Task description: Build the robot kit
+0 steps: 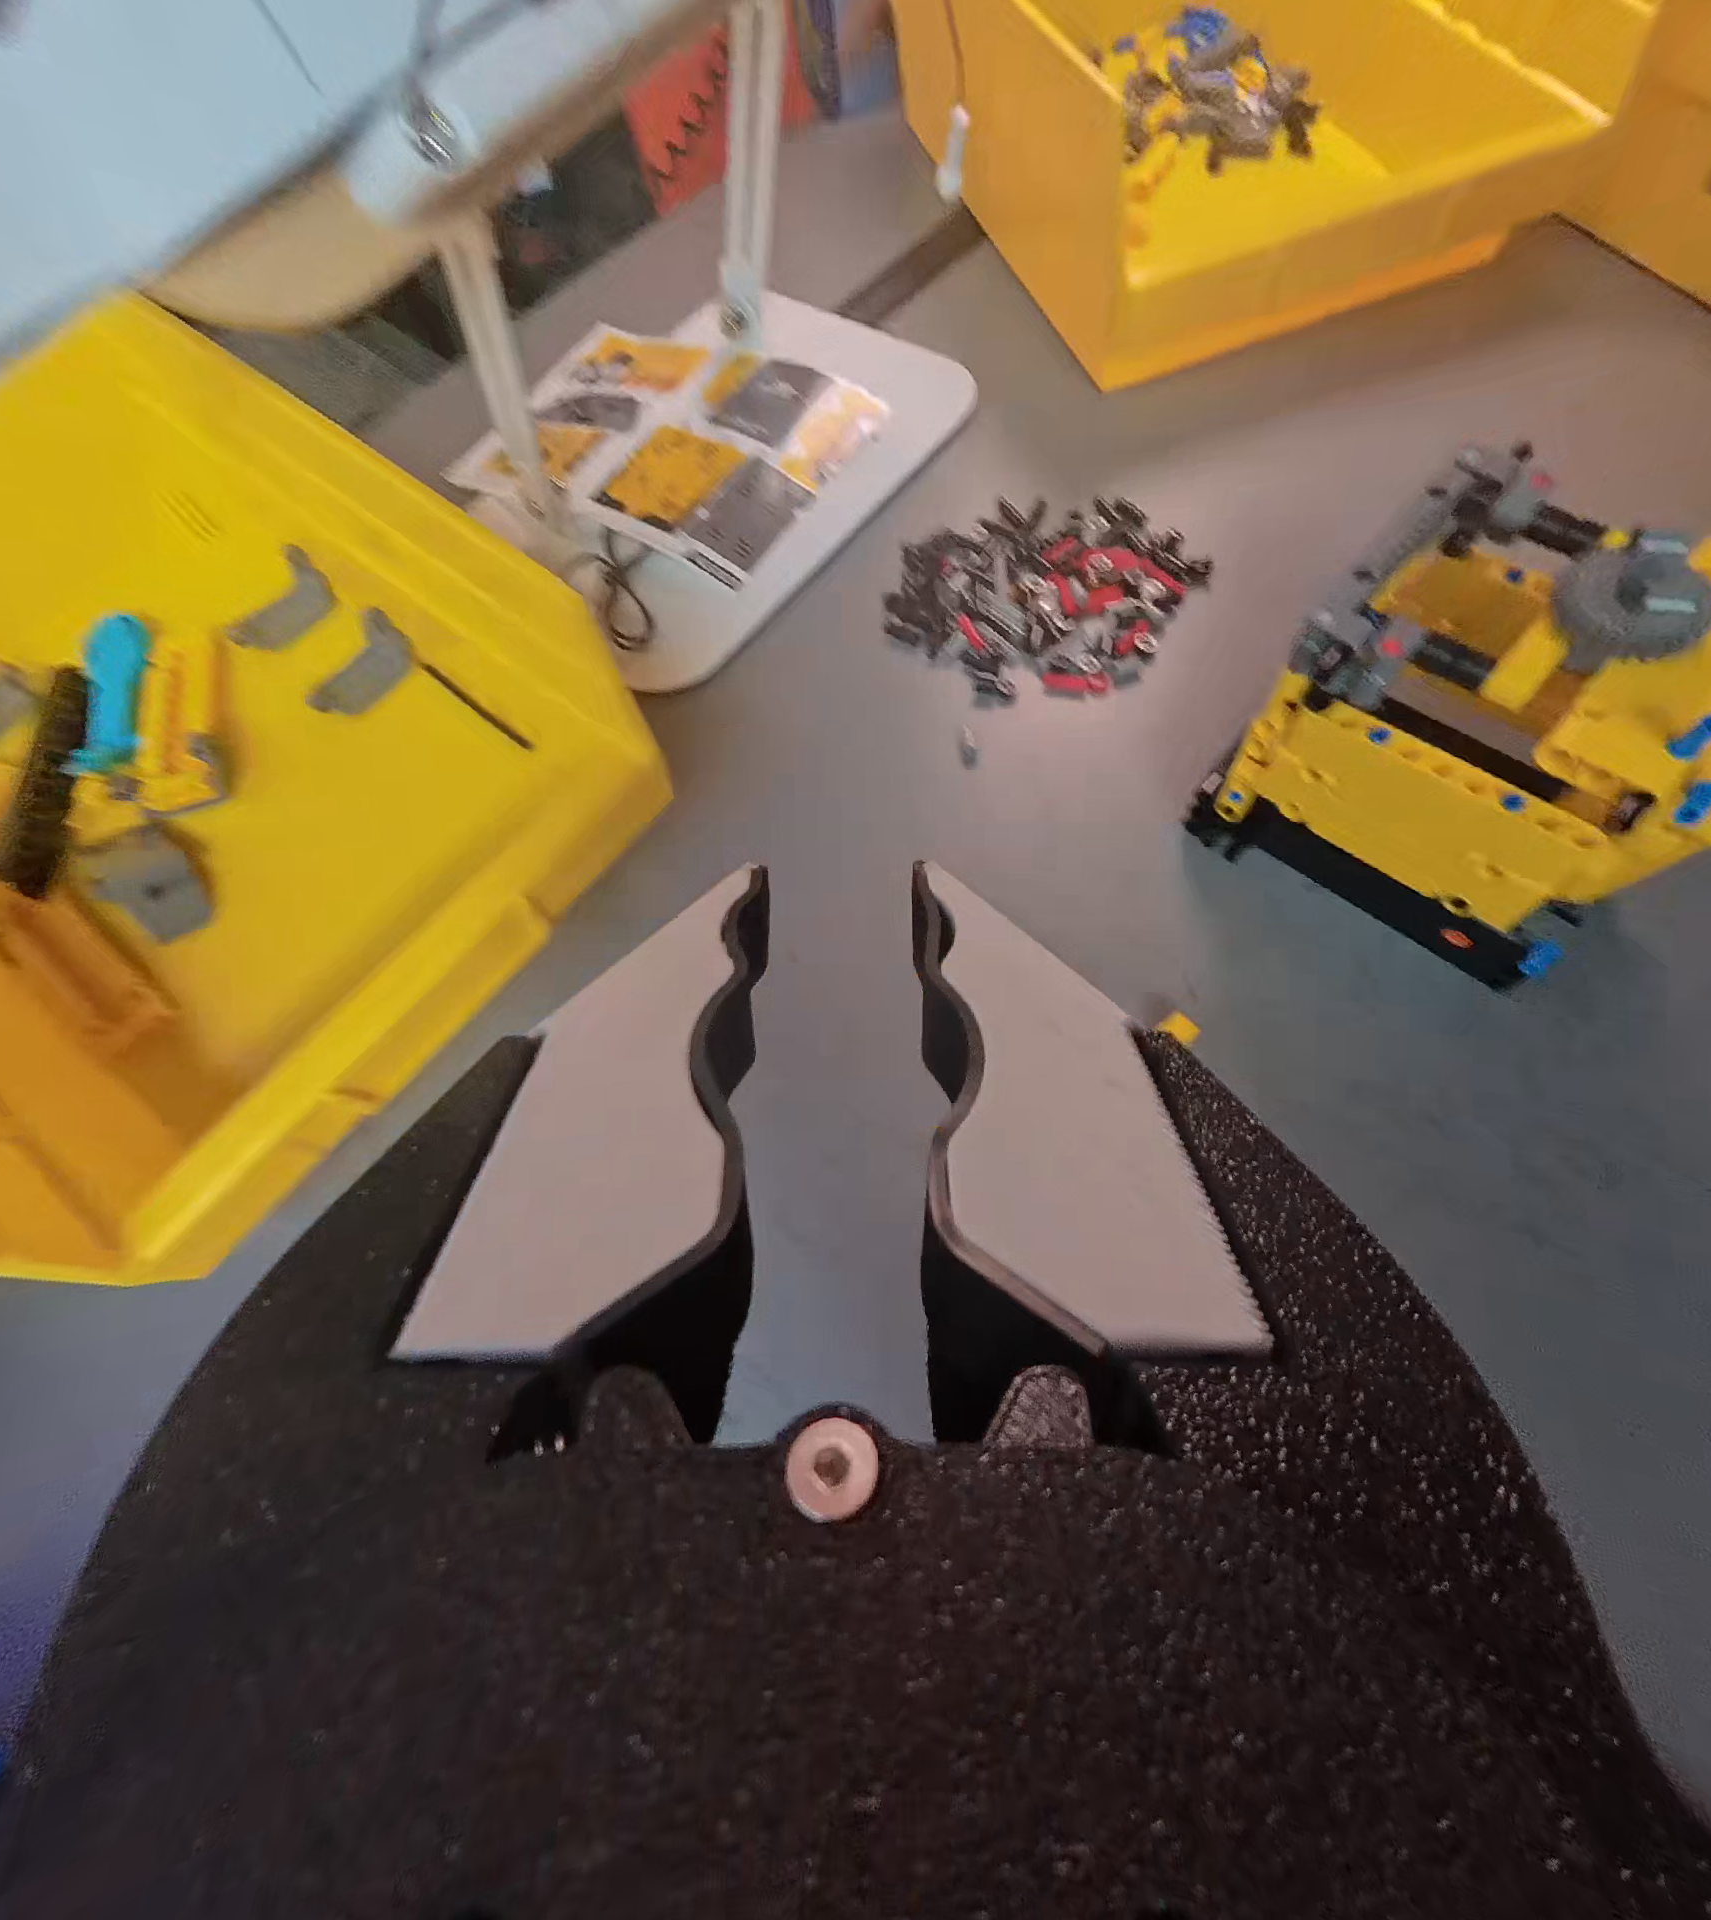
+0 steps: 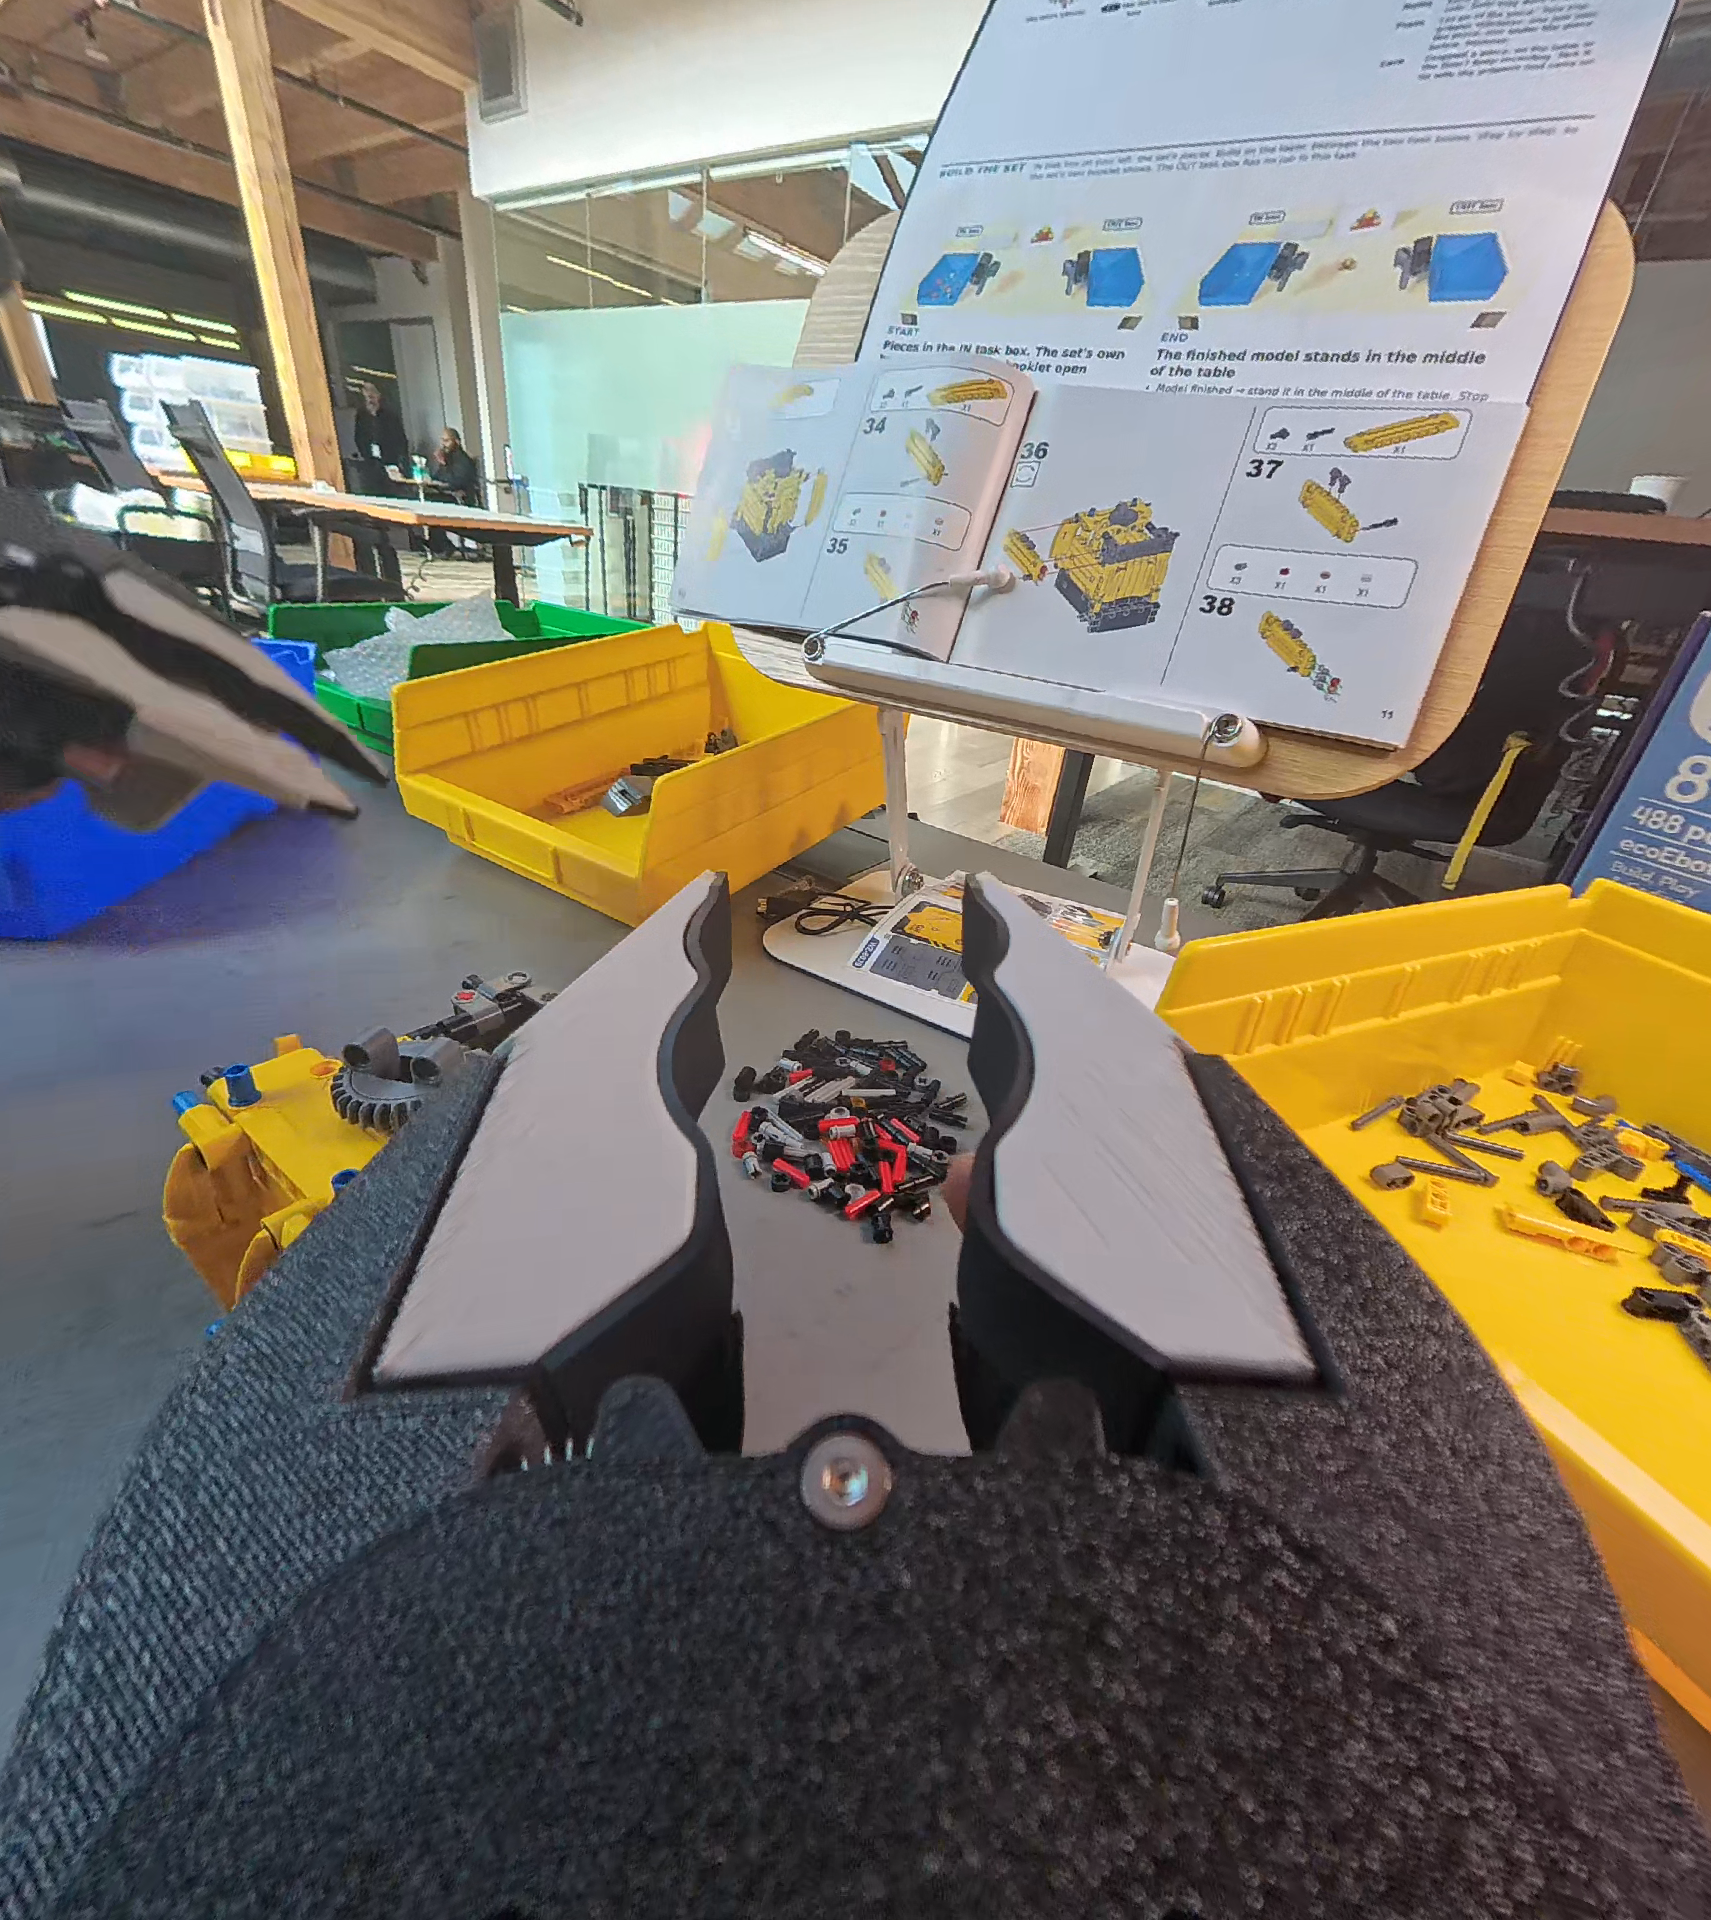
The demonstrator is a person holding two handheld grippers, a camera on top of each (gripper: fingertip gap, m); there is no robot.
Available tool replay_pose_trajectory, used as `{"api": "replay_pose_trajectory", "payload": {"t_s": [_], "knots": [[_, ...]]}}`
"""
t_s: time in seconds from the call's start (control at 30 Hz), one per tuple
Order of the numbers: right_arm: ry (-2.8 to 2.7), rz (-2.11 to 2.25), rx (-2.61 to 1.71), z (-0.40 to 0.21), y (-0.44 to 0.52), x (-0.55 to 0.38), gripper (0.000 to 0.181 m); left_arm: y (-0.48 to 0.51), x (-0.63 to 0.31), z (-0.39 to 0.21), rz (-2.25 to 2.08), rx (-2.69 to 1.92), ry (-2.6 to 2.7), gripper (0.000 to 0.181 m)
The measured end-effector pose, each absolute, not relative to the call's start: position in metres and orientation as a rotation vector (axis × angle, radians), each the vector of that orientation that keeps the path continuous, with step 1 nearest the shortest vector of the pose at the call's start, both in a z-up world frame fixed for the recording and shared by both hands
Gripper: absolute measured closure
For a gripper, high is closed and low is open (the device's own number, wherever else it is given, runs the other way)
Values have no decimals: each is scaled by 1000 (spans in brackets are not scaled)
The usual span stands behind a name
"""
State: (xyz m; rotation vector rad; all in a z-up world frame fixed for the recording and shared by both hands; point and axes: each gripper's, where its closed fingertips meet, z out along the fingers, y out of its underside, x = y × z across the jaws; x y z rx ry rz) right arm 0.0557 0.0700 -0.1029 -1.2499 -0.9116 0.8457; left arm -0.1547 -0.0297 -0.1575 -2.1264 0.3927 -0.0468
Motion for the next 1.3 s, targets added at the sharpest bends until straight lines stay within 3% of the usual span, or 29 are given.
{"api": "replay_pose_trajectory", "payload": {"t_s": [0.17, 0.37, 0.73, 1.0, 1.17, 1.27, 1.3], "knots": [[-910, 850, -1260, -105, 72, 56, 137, 39, -278, -84, 228, -2096, 198, 150], [-925, 842, -1278, -112, 75, 55, 137, 116, -407, -128, 431, -2292, 128, 152], [-940, 873, -1322, -125, 82, 52, 138, 184, -461, -200, 708, -2687, 300, 154], [-933, 925, -1352, -130, 86, 52, 138, 171, -473, -231, 839, -3019, 798, 147], [-927, 947, -1369, -133, 89, 52, 138, 166, -467, -237, 668, -3109, 852, 165], [-931, 950, -1374, -135, 89, 52, 138, 159, -462, -238, 564, -3145, 819, 166], [-933, 952, -1377, -135, 89, 51, 138, 158, -460, -238, 539, -3144, 836, 181]]}}
